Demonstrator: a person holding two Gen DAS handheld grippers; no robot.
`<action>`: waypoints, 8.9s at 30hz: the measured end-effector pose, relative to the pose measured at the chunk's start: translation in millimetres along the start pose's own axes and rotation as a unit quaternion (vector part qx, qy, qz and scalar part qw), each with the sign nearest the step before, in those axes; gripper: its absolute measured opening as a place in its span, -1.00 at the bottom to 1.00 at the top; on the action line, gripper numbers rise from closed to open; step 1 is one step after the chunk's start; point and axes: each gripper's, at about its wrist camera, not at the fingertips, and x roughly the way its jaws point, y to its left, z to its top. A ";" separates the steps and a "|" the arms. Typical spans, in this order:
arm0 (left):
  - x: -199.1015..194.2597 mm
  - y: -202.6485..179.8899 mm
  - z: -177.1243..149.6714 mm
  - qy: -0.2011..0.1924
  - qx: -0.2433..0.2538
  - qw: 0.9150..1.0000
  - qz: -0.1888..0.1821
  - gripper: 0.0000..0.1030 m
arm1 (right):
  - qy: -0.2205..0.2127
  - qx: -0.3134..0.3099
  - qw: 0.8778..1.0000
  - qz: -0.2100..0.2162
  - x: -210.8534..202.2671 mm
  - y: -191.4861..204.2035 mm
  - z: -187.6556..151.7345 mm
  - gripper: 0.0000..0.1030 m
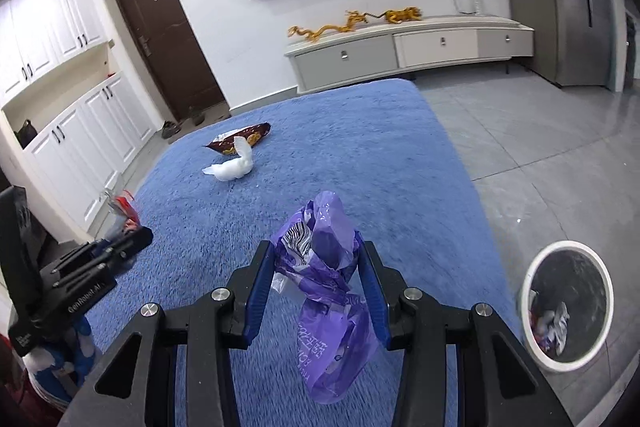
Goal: Collect trash
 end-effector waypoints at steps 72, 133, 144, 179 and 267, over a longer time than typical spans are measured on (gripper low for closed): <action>52.4 -265.0 8.7 0.058 0.253 0.963 -0.071 -0.53 | -0.096 0.205 0.969 -0.104 -94.2 -201.0 -70.1 -0.21; 13.1 -326.9 52.0 -0.005 0.152 0.975 -0.160 0.09 | -0.159 0.222 0.928 -0.252 -183.3 -212.8 -60.5 0.31; -40.5 -258.4 59.6 -0.066 0.110 0.982 -0.137 0.10 | -0.188 0.163 0.935 -0.252 -206.6 -143.4 -39.4 0.38; 11.4 47.0 50.9 -0.030 -0.023 0.998 -0.049 0.10 | -0.055 -0.029 0.988 -0.144 -20.7 39.8 33.3 0.39; 24.9 44.9 24.0 0.021 0.070 0.997 -0.024 -0.34 | 0.062 0.036 0.997 0.042 61.3 22.4 8.1 -0.77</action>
